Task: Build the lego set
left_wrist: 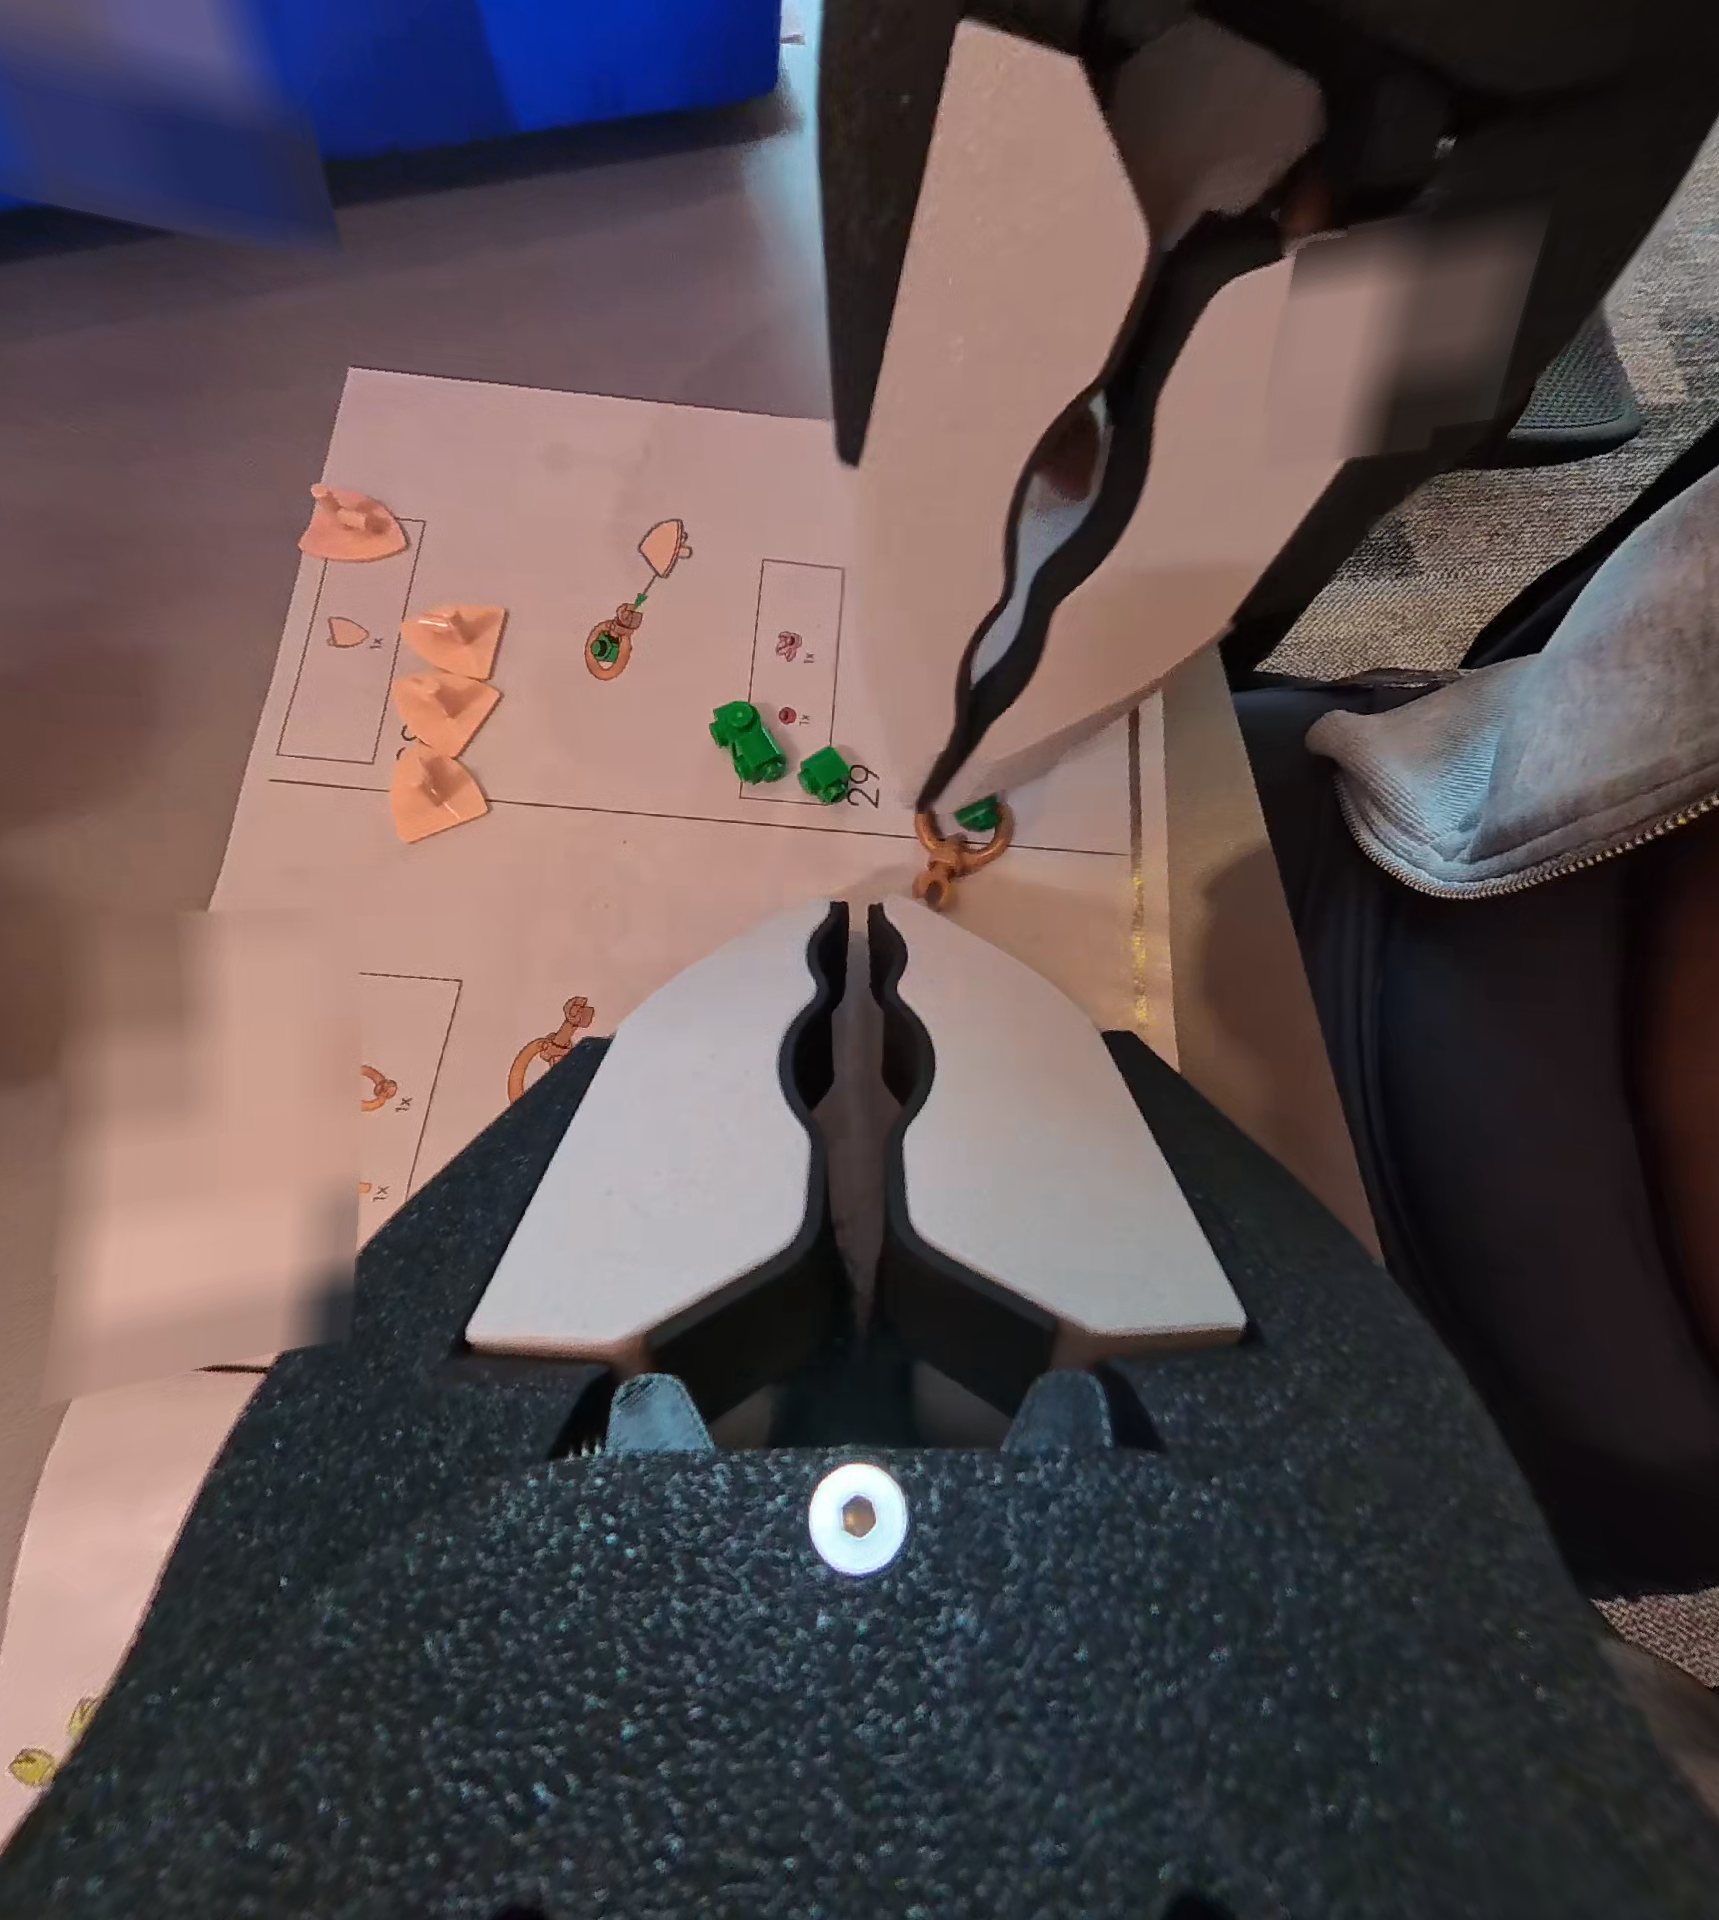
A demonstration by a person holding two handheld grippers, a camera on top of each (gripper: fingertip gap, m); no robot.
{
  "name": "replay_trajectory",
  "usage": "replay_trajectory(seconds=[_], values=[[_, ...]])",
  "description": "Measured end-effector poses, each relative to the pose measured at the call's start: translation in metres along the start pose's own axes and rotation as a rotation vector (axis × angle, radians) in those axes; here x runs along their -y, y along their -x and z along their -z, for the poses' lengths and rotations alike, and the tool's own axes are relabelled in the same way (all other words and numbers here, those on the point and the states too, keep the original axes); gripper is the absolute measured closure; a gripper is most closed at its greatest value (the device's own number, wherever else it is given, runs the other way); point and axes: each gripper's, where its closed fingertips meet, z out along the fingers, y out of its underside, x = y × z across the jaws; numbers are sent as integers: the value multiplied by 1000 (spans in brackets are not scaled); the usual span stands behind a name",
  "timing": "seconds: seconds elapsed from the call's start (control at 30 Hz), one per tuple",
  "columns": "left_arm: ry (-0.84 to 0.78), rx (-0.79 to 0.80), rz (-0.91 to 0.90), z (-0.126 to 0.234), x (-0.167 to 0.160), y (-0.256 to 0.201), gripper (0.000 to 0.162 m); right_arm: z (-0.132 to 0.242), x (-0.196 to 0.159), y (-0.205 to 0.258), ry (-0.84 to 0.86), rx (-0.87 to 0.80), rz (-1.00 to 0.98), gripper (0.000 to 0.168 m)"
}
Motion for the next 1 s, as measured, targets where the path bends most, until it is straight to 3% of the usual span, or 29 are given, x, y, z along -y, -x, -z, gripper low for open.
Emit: replay_trajectory(seconds=[0.13,0.27,0.5,0.8,1.0], values=[[0,0,-4,0,0,0,158,2,1,-4,12,-23,-29,168],[-1,0,-6,1,0,0,158,11,-1,6,6,39,92,156],[0,2,-14,-1,1,0,158,5,-2,8,22,71,147,157],[-2,3,-12,-1,2,0,158,1,-1,8,55,136,60,165],[-4,-6,-9,-1,1,-2,158,2,-4,8,180,128,-143,165]])
